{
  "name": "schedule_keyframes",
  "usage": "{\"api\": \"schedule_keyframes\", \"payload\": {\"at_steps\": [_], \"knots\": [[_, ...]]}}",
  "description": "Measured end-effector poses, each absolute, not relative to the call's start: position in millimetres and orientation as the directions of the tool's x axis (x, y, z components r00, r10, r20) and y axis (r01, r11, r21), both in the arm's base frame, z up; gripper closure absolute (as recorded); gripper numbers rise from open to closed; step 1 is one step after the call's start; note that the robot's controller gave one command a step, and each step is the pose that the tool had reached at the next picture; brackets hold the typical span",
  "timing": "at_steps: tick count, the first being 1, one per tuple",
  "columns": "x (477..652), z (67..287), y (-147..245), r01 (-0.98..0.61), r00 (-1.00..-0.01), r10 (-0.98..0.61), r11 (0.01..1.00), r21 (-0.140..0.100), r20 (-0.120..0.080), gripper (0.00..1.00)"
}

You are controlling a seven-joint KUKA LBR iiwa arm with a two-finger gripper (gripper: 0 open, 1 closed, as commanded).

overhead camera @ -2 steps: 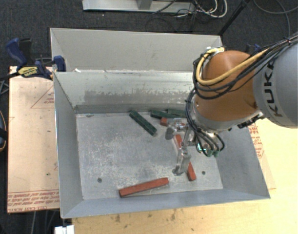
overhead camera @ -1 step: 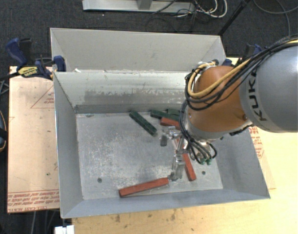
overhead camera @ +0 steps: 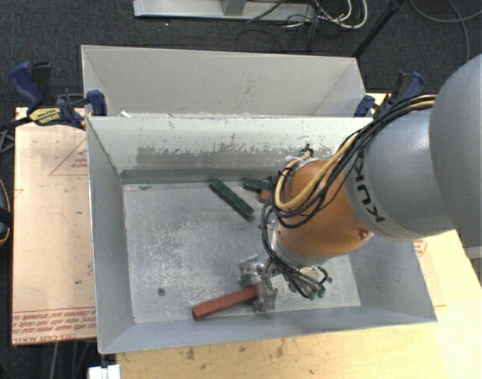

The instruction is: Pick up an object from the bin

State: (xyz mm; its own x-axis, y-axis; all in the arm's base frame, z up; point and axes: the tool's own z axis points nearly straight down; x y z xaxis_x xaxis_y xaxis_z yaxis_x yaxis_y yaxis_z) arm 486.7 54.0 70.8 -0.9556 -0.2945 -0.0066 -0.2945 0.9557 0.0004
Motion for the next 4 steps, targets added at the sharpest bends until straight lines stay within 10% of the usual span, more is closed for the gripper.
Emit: {"api": "schedule_keyframes", "payload": {"at_steps": [1,2,3,4], "knots": [[486.7,70.8,53.9,-0.294,-0.956,-0.294,0.956,0.000,-0.007,1.00],[509.6,211.8,10.2,-0.295,-0.955,-0.295,0.955,0.000,-0.003,1.00],[509.4,211.6,10.3,-0.296,-0.955,-0.296,0.955,0.001,-0.002,0.00],[509.4,211.6,10.3,-0.295,-0.955,-0.295,0.955,0.001,-0.002,0.00]]}}
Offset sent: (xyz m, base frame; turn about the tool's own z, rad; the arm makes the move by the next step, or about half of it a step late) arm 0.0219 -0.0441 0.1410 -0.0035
